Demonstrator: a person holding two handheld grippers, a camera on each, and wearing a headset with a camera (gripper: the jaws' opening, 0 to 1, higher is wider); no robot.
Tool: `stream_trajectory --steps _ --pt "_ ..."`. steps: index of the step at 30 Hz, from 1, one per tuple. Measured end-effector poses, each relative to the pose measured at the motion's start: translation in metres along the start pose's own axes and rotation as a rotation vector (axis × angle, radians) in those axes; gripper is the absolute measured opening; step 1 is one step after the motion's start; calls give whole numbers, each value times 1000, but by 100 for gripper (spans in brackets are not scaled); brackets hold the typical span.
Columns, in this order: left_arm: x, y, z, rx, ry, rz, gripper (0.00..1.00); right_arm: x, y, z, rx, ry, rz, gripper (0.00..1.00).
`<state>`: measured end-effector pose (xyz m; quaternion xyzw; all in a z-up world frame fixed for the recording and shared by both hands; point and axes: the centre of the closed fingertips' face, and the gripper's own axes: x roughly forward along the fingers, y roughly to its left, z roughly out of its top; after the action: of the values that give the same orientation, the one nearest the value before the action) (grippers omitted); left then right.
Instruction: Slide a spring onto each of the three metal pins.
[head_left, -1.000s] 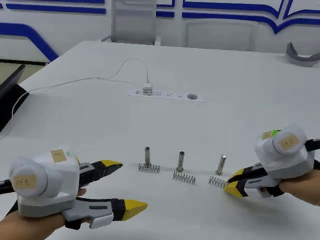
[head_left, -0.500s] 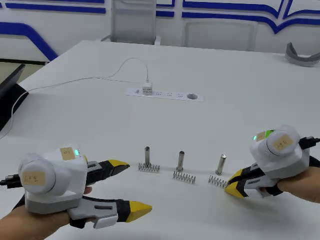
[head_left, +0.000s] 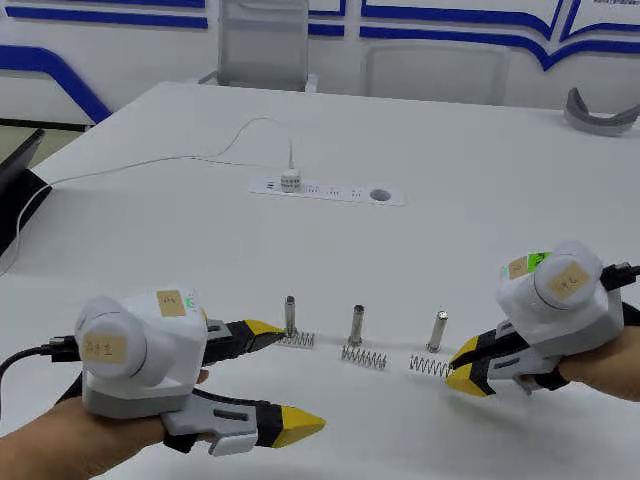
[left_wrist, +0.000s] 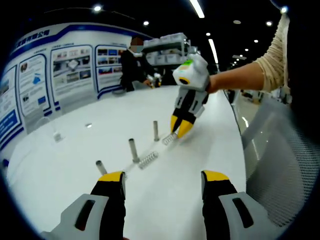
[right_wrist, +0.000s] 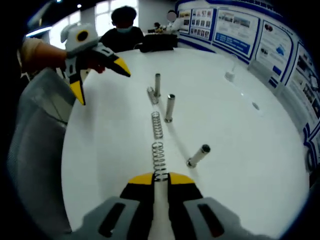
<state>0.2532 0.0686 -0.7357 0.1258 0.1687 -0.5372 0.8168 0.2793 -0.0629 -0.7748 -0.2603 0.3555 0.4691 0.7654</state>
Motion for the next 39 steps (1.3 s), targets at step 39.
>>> stream_trajectory --steps 39 --pt "26 -29 30 161 -24 -119 23 -12 65 77 -290 -41 143 11"
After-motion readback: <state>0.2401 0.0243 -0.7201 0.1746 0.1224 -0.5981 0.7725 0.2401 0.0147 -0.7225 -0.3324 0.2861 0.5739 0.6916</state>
